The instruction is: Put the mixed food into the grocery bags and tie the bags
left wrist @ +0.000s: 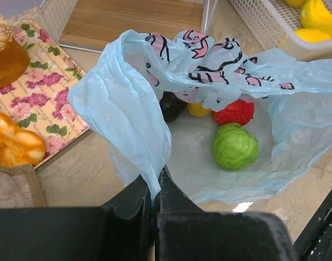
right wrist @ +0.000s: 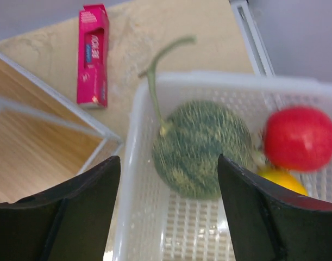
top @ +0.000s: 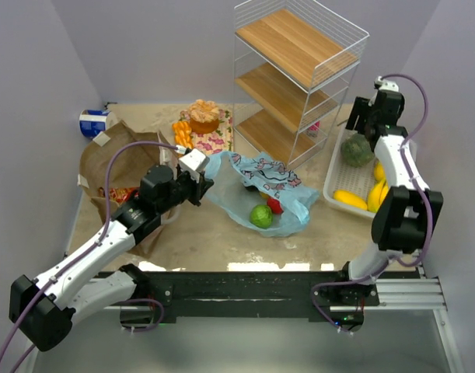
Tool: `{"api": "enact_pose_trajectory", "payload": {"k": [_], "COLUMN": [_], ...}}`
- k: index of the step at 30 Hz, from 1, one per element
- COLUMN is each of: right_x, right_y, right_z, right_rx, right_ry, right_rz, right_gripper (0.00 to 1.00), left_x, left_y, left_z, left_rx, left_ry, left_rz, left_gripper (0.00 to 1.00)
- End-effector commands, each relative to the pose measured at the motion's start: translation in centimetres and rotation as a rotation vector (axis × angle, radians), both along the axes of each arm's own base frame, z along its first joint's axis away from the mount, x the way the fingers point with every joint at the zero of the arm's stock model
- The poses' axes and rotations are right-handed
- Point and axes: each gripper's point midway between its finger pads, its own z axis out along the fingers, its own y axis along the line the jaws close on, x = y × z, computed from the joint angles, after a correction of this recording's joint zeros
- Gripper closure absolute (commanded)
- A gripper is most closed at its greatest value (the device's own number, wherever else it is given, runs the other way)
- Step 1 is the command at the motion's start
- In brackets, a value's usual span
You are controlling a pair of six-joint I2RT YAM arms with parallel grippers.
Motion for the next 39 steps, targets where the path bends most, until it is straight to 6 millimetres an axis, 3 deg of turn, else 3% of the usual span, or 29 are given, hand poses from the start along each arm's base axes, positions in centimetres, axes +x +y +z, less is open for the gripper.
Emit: {"api": "enact_pose_trajectory", "payload": {"k": [1, 2, 5, 9, 22, 26, 31, 34, 39], "right_x": [4.9, 5.6, 6.9, 8.1, 8.7, 8.7, 8.5, 8.5, 8.0], "right_y": [0.3, 0.3, 0.4, 0.0, -0.6, -0.4, -0.2, -0.1, -0.3], "right_z": [2.2, 0.1, -0.3, -2.1, -6.9, -7.5, -7.9, -7.7, -5.2], "right_rx": [-0.025, -0.01, -0.009, 0.005, 0.022, 0.05, 0.092, 0.103, 0.091], "right_ry": [-0.049, 0.001, -0.02, 0.001, 0.092, 0.094, 0.084, 0.073, 0.024], "right_rz": [0.122, 0.132, 0.148, 0.14, 0.115, 0.119, 0.12, 0.123, 0.117], "right_gripper": [0.32, 0.33, 0.36, 0.38, 0.52, 0.76, 0.78, 0.87, 0.97], "left_x": [0.6, 0.6, 0.7, 0.8, 1.1, 1.1, 1.2, 1.2, 1.2], "left_y": [0.1, 0.1, 0.1, 0.0, 0.0, -0.1, 0.0, 0.0, 0.0], "left_z": [1.0, 1.0, 0.8, 0.5, -0.3, -0.4, -0.4, -0.5, -0.5], "left_rx": [-0.004, -0.005, 0.003, 0.01, 0.025, 0.027, 0.031, 0.033, 0.037], "left_ry": [-0.039, -0.038, -0.035, -0.027, -0.01, -0.005, -0.007, -0.004, -0.005], "left_rz": [0.008, 0.01, 0.01, 0.008, 0.012, 0.014, 0.017, 0.017, 0.016], "left_gripper": [1.0, 1.0, 1.0, 1.0, 1.0, 1.0, 1.0, 1.0, 1.0]}}
